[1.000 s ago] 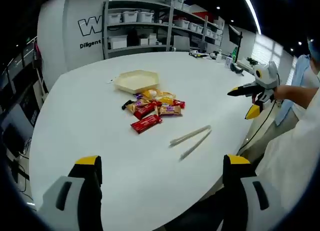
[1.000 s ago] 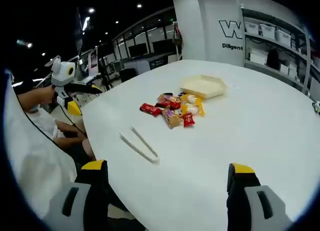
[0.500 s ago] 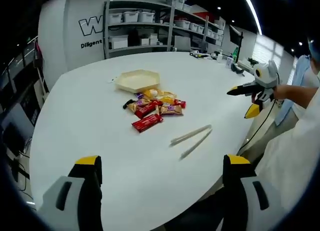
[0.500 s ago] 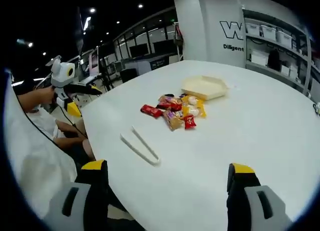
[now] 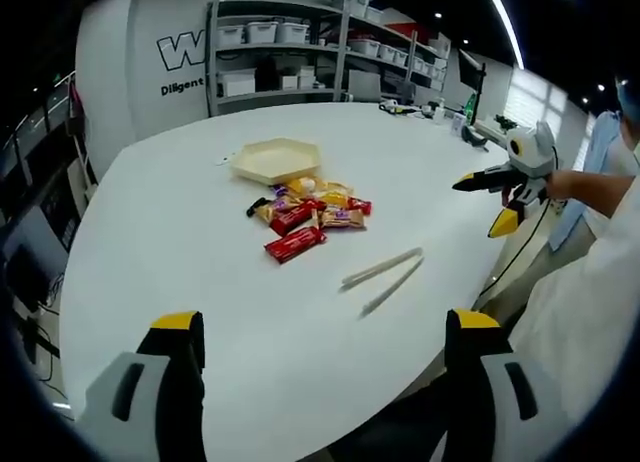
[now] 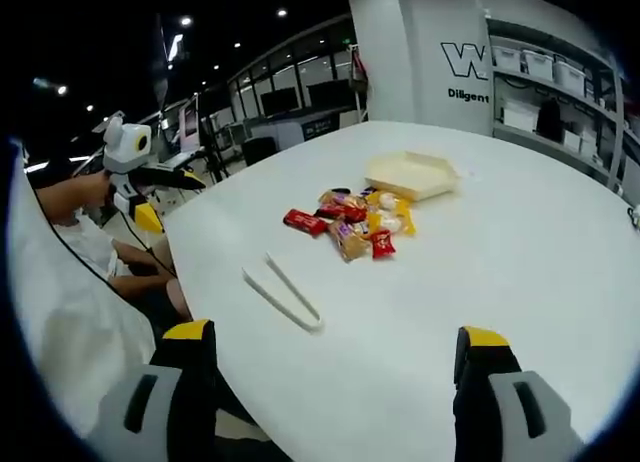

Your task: Place the target food into the container with the food tongs after gripping and lifting it, then release it inside without dropping or visibly crushing the food.

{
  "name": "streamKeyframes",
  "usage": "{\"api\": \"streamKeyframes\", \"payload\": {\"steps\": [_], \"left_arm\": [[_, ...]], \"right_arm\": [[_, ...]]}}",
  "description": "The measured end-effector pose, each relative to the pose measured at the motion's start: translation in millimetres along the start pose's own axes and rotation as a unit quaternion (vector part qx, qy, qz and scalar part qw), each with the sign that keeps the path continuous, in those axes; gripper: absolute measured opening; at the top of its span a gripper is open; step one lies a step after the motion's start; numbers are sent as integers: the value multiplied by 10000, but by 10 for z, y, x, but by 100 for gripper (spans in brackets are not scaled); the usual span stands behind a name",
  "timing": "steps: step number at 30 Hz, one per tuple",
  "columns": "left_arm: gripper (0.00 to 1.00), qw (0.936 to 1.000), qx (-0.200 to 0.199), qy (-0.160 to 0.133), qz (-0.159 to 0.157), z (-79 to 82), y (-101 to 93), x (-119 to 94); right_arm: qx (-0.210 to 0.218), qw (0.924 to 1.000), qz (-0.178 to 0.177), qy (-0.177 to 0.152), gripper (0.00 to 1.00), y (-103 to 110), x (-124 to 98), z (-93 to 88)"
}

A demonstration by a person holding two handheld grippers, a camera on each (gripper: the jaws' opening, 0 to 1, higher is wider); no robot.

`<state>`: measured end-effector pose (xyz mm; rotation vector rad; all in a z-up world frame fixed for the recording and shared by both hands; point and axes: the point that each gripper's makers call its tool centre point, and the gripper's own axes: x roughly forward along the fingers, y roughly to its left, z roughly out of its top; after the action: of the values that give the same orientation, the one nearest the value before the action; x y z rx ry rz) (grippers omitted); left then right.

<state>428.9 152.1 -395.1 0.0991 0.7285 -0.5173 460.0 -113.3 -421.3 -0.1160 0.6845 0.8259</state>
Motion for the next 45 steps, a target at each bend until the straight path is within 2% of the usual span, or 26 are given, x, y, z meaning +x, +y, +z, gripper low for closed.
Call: {"api": "streamKeyframes", "payload": {"steps": [38, 45], "left_arm": [[98, 10000, -11, -9, -31, -18, -44, 39], [94, 9999, 18, -46, -116, -4, -92, 65]], "right_arm": [[-36, 10000, -22, 13, 99, -23, -5, -15], [-15, 10000, 23, -13, 98, 12, 12, -38]]}}
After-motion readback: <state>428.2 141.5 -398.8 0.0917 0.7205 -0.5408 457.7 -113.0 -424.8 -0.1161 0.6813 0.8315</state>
